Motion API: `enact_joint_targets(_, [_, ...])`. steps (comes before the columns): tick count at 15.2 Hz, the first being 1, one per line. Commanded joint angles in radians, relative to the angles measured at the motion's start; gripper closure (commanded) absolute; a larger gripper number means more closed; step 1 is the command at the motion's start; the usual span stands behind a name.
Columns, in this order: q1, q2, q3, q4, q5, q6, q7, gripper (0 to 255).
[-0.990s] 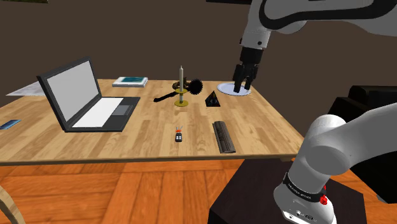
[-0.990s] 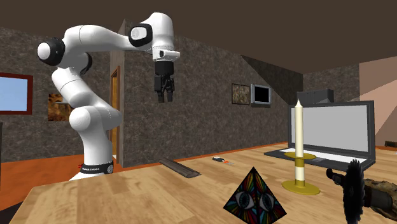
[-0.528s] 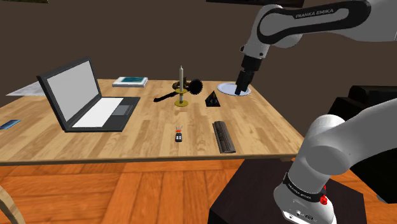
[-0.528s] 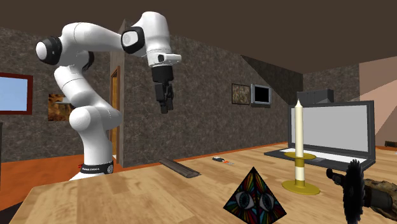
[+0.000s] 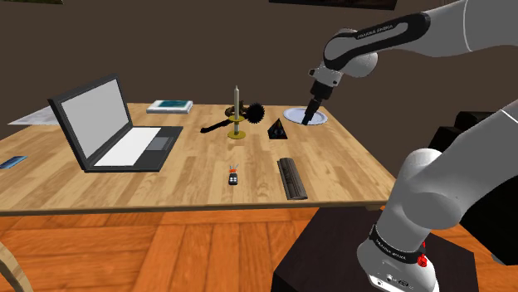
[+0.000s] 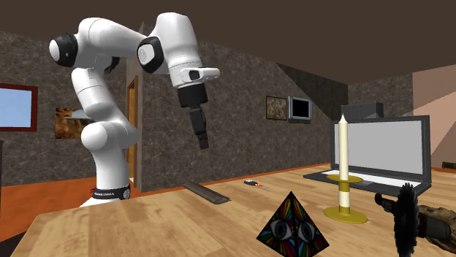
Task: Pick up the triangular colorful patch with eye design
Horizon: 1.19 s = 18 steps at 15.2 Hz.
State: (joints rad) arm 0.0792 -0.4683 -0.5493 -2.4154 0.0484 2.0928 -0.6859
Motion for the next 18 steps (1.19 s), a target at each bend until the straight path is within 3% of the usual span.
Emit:
enact_joint_targets(1, [0.040,0.075,-0.064,0.042,0.048,0.044,-0.106,0])
enact_joint_targets(5, [0.129,0.246,-0.202,0.143,0.205,0.094,-0.347,0])
enact_joint_targets(9, [0.179,0.472,-0.308,0.286,0.457,0.065,-0.631,0])
enact_joint_targets(11, [0.152,0.597,-0.317,0.371,0.592,0.018,-0.763,0])
enact_joint_targets(13, [0.093,0.710,-0.293,0.463,0.704,-0.035,-0.868,0])
enact_joint_targets(18, [-0.076,0.947,-0.198,0.714,0.892,-0.157,-1.032,0])
